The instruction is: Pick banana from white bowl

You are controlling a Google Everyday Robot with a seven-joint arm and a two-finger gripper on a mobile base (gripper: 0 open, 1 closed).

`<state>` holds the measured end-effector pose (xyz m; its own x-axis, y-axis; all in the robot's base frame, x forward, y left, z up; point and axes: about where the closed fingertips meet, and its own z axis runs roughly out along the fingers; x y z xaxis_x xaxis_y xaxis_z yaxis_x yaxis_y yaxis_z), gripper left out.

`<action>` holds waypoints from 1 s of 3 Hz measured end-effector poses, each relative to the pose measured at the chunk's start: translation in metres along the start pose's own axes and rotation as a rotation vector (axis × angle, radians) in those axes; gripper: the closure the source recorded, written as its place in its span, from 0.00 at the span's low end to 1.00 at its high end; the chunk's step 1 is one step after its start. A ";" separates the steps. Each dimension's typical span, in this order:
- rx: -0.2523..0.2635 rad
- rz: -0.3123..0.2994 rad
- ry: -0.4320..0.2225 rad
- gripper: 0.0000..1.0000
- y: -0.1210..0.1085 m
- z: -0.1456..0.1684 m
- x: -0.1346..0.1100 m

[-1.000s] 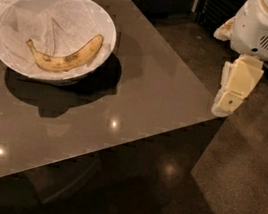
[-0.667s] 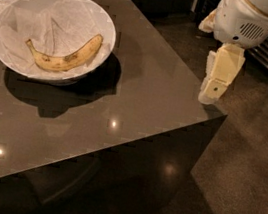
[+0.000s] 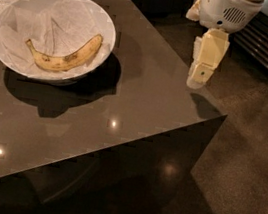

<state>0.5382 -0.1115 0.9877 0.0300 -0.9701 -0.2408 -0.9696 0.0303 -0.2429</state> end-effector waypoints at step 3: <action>0.024 -0.124 -0.067 0.00 -0.049 0.005 -0.063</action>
Offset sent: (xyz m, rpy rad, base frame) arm 0.0428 0.0662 0.0331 0.0451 -0.0429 0.1577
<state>0.5847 -0.0512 1.0103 0.1657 -0.9487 -0.2694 -0.9513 -0.0818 -0.2972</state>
